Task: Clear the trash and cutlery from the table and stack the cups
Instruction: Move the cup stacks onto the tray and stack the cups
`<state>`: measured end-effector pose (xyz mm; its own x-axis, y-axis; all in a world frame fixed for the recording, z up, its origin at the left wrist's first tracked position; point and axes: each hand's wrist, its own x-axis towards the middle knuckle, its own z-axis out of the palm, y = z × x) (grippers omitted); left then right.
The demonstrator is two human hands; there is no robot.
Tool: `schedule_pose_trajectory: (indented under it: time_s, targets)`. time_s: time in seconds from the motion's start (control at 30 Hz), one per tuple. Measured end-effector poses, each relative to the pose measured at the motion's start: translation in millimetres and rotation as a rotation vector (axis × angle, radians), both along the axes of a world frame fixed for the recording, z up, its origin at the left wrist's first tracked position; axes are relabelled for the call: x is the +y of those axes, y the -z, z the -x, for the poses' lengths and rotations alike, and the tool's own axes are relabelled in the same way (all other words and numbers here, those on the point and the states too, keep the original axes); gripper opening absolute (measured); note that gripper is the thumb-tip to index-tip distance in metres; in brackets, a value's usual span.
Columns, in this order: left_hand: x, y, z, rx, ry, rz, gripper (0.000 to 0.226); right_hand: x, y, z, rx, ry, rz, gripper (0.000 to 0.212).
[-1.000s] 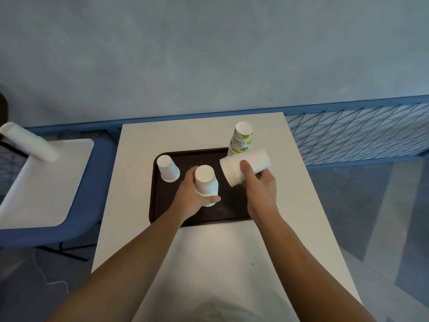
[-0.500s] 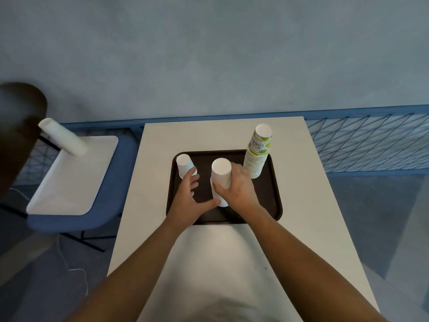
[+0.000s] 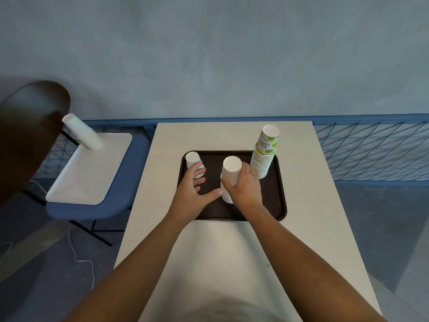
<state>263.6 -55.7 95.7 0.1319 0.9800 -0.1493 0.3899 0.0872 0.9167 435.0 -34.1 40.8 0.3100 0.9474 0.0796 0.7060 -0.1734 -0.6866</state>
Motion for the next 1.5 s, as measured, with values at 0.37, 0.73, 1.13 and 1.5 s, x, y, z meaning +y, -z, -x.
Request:
schedule_pose_trajectory:
  time_s: [0.37,0.73,1.13,1.5]
  targets:
    - [-30.0,-22.8,71.0,-0.052,-0.141,-0.038,0.084,-62.6,-33.6,47.4,0.336,0.130,-0.268,0.049]
    - [-32.7,-17.0,221.9,-0.126,-0.229,-0.020,0.073,-53.5,-55.7,192.6,0.439,-0.207,-0.164,0.026]
    - [8.9,-36.3,420.2,-0.042,-0.348,-0.066,0.062,-19.2,-52.0,373.2,0.519,-0.285,-0.088,0.048]
    - [100.1,-61.6,456.7,0.039,-0.440,-0.137,0.073,60.4,-60.0,403.8,0.474,-0.312,-0.041,0.063]
